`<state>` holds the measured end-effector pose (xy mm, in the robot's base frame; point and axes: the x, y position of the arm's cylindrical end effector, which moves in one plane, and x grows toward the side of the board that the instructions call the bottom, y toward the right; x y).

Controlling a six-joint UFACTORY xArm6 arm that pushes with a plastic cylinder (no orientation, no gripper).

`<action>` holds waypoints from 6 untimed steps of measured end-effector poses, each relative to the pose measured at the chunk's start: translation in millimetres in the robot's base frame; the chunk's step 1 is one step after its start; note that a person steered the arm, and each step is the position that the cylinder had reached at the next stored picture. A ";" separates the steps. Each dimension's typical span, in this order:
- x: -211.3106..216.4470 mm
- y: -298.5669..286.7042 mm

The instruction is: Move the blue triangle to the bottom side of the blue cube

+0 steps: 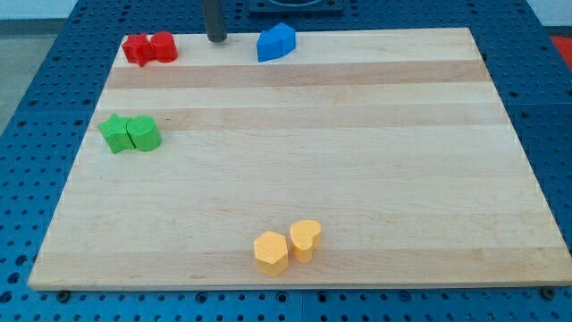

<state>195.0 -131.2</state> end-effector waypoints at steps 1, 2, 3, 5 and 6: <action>0.7 7.6; 1.8 15.4; 10.3 32.7; 29.3 63.8; 31.4 88.4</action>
